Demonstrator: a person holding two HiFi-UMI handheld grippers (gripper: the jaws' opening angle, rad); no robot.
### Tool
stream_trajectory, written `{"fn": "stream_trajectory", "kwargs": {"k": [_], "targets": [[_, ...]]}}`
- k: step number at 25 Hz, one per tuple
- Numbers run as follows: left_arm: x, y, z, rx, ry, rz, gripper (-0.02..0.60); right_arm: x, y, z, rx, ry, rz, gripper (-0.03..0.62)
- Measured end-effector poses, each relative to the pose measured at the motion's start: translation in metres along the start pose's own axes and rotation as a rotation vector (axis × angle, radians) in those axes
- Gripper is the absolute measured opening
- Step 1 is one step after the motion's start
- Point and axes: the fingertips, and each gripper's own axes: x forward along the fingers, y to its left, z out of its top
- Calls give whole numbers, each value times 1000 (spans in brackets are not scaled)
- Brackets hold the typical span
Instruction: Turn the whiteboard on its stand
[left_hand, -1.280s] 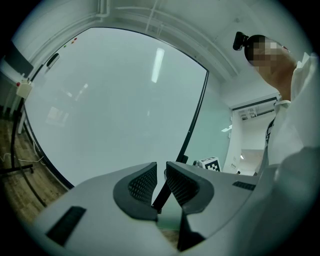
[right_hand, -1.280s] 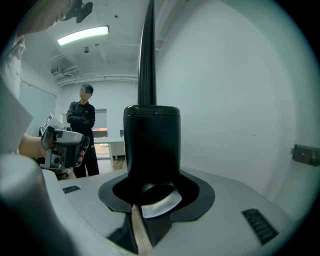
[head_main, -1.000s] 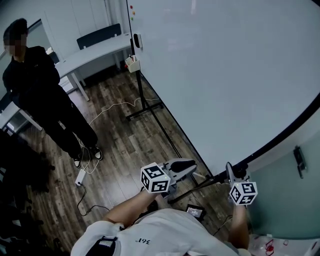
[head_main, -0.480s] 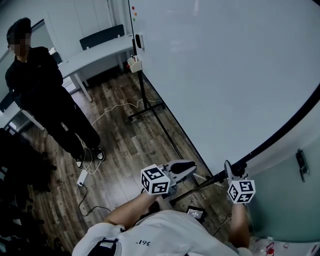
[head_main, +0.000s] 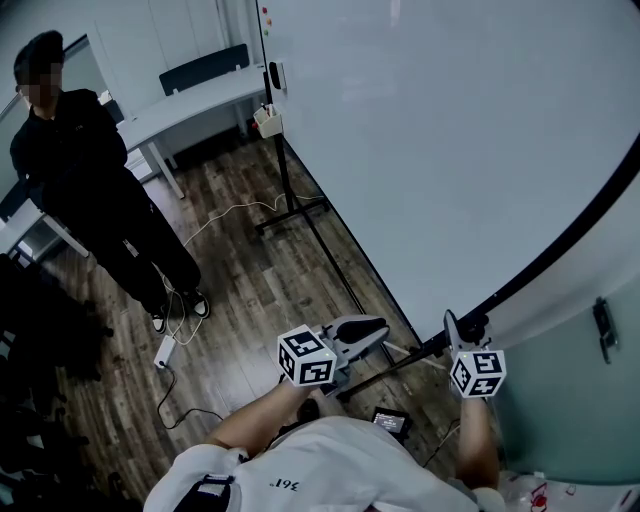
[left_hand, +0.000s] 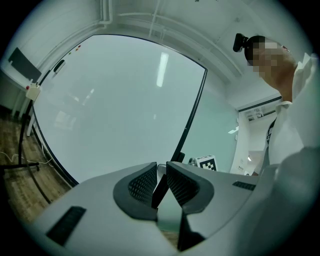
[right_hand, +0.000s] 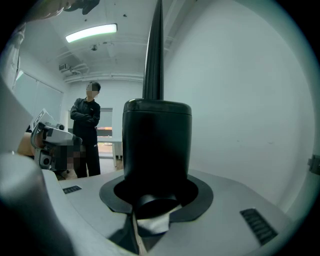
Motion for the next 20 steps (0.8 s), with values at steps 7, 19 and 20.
{"fn": "stream_trajectory", "kwargs": {"k": [7,19,20], "targets": [[0,2,-3,0,-3,5,48,10,2,-1,-3,-3,4,166],[-6,3,5,-3,-19,21,48,24,-1,11,-11,-3,9,164],[-5,4,4,-3,-19,22,48,25,-2,9,-10,-3,9,164]]}}
